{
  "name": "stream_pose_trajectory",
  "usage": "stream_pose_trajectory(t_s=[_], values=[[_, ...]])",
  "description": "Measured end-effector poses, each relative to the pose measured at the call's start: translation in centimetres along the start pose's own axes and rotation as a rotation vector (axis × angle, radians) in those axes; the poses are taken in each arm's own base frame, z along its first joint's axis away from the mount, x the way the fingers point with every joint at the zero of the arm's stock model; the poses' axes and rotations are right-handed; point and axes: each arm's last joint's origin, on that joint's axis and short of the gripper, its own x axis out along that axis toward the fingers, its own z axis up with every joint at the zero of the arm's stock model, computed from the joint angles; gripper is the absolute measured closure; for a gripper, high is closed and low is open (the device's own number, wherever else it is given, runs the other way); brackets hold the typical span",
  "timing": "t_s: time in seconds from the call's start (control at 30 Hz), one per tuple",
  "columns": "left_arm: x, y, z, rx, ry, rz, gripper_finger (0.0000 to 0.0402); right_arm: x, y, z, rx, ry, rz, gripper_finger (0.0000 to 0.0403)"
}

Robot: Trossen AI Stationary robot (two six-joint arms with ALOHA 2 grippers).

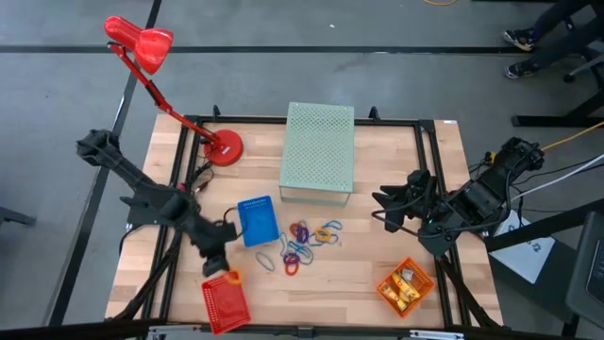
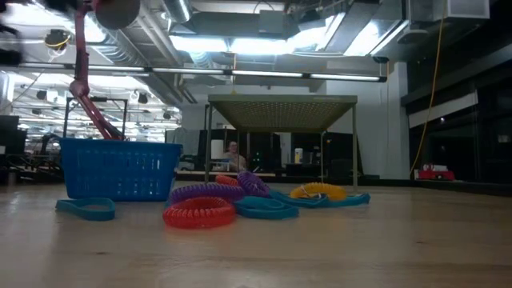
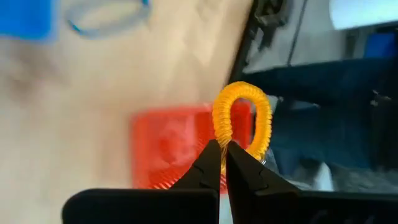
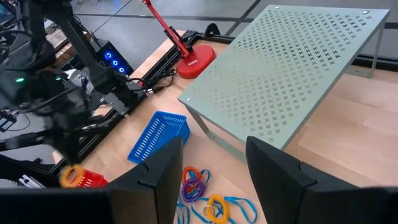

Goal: Pick & Place Office Desk Supplies
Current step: Put the yellow spring keychain into the red basket, then put the orange spring keychain into the red basket

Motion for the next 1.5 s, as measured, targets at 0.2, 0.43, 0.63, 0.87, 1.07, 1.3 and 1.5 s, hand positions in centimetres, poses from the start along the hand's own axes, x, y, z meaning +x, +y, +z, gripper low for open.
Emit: stream_pose_trajectory(t_s=[0.2, 0.43, 0.63, 0.87, 1.07, 1.3, 1.5], values=[[0.5, -1.3, -2.4, -0.06, 0.005, -0.032, 0.0398, 0.2, -0.1, 0.2, -0.013, -0.007, -0.012, 0.0225], [2.5, -1.4, -3.3, -0.088, 0.055, 0.008, 0.0398, 0.5, -0.1, 0.4, -0.005, -0.017, -0.026, 0.0225], [5.4, -0.8, -3.6, -0.104, 0.116, 0.073, 0.0393, 0.5, -0.1, 0.4, -0.004, -0.016, -0.025, 0.0225], [6.7, -0.4, -3.8, -0.152, 0.132, 0.107, 0.0334, 0.5, -0.1, 0.4, -0.001, -0.006, -0.021, 0.0225], [6.6, -0.6, -4.2, -0.163, 0.156, 0.094, 0.0262, 0.5, 0.0, 0.3, -0.003, 0.009, -0.018, 0.0225], [3.7, -2.2, -2.1, -0.165, -0.128, -0.062, 0.0225, 0.5, 0.0, 0.3, -0.017, 0.009, -0.017, 0.0225], [0.5, -3.3, 3.1, -0.044, -0.398, -0.022, 0.0245, 0.5, 0.0, 0.3, -0.025, 0.004, -0.018, 0.0224]])
